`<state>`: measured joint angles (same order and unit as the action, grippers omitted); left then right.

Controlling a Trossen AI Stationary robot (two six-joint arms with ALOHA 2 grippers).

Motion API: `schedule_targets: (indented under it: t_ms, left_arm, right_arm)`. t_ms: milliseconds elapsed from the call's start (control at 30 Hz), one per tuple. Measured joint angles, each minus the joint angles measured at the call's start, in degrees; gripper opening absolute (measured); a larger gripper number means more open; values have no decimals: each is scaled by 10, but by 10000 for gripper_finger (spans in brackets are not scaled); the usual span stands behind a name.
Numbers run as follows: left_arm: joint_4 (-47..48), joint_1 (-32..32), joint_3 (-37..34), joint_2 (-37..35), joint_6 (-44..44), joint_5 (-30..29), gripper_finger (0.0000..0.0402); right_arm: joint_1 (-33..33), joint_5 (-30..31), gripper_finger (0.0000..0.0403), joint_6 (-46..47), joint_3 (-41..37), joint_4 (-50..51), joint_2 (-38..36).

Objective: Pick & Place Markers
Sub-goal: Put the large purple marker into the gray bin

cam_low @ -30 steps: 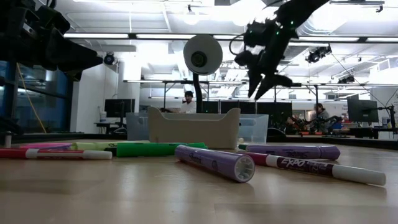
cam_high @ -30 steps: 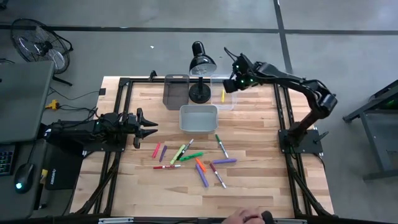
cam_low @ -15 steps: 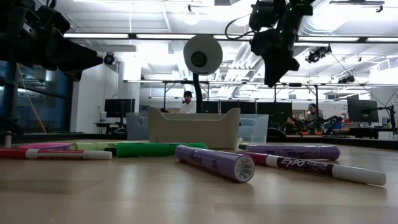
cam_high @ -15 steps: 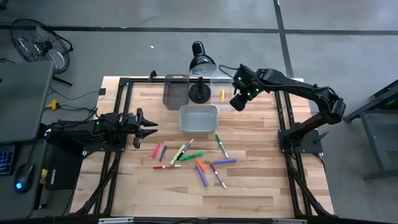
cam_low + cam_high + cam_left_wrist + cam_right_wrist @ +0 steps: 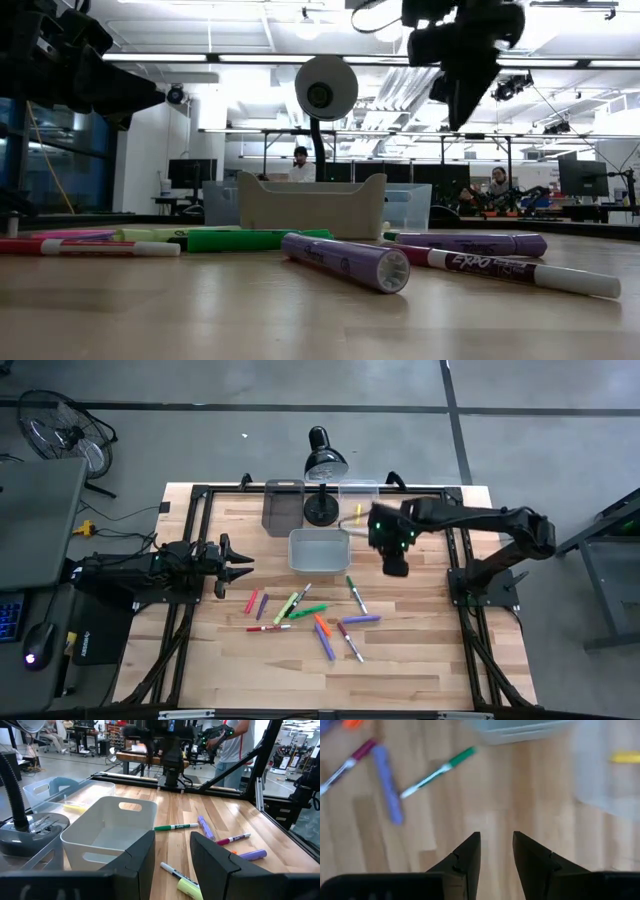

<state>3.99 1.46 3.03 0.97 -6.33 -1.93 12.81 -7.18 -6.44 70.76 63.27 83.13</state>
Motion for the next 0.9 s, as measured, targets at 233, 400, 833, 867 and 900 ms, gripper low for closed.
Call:
schedule_targets:
  t_ms: [233, 400, 833, 867, 900]
  left_arm:
    - [0, 0, 0, 0, 0, 0, 122]
    - [0, 0, 0, 0, 0, 0, 122]
    - [0, 0, 0, 0, 0, 0, 122]
    - [0, 0, 0, 0, 0, 0, 122]
    - [0, 0, 0, 0, 0, 0, 122]
  right_arm:
    - [-94, 2, 103, 6, -41, -21, 0]
    - [-153, -10, 103, 51, -71, -83, 0]
    - [-241, -40, 106, 121, -112, -267, 85]
    - [-243, -38, 109, 127, -112, -275, 93]
    - [-244, -37, 114, 132, -112, -283, 101]
